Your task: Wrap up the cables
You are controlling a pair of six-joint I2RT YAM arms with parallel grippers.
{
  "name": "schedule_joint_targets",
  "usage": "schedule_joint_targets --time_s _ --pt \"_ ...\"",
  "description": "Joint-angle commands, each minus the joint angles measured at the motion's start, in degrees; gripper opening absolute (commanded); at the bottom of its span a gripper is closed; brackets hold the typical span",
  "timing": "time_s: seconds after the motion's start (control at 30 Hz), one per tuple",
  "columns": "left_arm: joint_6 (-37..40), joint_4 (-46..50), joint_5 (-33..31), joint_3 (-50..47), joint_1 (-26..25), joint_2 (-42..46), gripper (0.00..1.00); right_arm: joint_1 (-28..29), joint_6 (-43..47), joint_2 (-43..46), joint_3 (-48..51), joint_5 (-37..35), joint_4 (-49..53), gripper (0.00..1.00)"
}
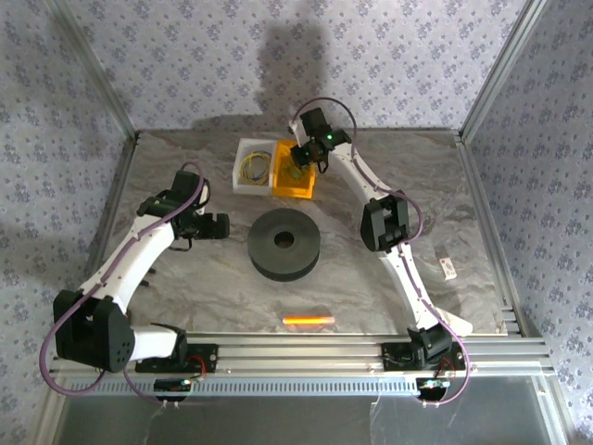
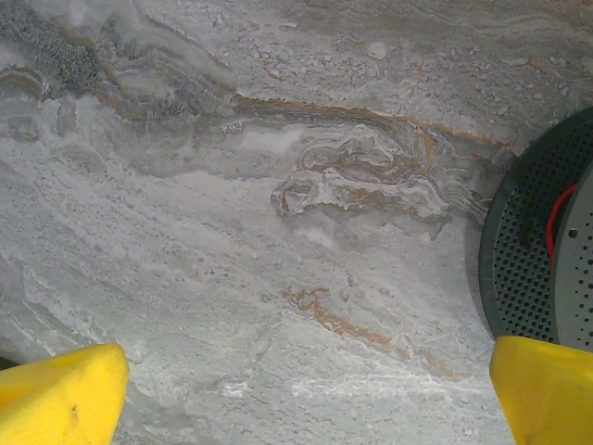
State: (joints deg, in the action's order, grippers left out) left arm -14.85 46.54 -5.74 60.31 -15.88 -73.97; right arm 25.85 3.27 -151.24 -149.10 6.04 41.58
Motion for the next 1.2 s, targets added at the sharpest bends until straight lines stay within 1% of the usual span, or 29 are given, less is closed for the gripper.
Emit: schedule_joint_targets --time_s 0.0,0.2,0.57,0.97,1.17 --pt "0.8 1.4 0.2 0.7 -0.4 0.9 1.0 -0.7 -1.1 -1.0 -2.1 2.1 0.1 0.12" --pt "0.8 1.4 0.1 0.7 -0.4 0.9 1.0 -0.9 -1.3 -0.5 -2.2 2.6 -0.1 0.0" --pt "0.9 1.6 -0.1 1.0 -0.4 1.0 1.0 0.1 0.9 2.8 -2.2 1.0 -1.1 0.0" --pt "1.0 1.8 -0.1 1.4 -0.4 1.6 1.0 2.4 6.7 9.3 -0.3 -6.2 -2.1 0.0" --pt "1.0 2.0 -0.1 1.4 -0.4 2.1 1.0 3.5 8.4 12.5 2.1 -7.6 -3.0 0.0"
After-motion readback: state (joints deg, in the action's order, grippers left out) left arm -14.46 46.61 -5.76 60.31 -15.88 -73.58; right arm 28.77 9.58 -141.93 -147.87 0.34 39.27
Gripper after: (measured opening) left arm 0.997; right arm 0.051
